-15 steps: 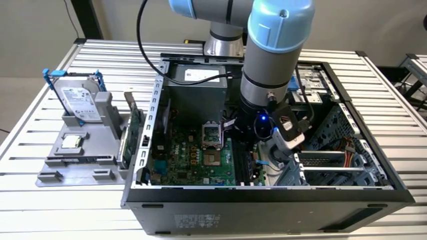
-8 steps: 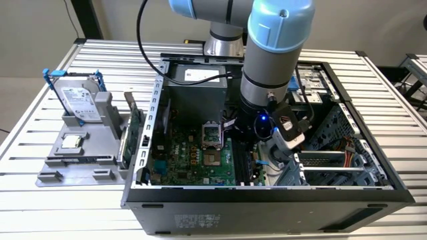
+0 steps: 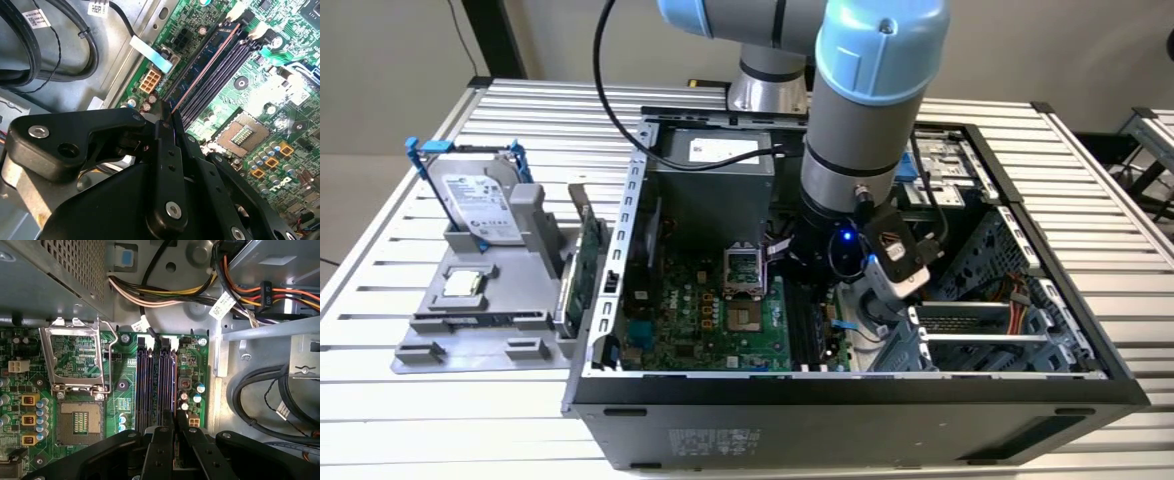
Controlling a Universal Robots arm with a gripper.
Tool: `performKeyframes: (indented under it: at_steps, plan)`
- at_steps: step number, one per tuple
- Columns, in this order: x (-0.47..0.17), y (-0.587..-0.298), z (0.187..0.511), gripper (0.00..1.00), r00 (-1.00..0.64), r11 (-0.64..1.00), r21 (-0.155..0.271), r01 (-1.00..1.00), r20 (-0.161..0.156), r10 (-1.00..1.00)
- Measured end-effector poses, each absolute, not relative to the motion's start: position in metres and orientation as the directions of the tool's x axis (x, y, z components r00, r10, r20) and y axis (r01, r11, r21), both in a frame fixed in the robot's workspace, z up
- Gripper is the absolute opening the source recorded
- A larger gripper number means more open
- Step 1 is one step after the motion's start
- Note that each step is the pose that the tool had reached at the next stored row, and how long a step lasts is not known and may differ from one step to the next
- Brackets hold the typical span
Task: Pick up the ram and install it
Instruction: 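Insert the ram into the slot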
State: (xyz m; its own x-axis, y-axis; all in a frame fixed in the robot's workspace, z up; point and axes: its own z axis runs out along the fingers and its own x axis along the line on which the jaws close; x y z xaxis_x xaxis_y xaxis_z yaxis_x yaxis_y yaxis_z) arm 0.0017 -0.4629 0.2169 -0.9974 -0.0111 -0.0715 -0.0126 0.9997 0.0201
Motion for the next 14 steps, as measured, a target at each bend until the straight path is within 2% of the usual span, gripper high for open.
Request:
performKeyframes:
  at_steps: [14]
  plan:
    - [0.0018,-0.4634,0.2164,0.00,-0.997,1.000,0.016,-0.015,-0.071,-0.014]
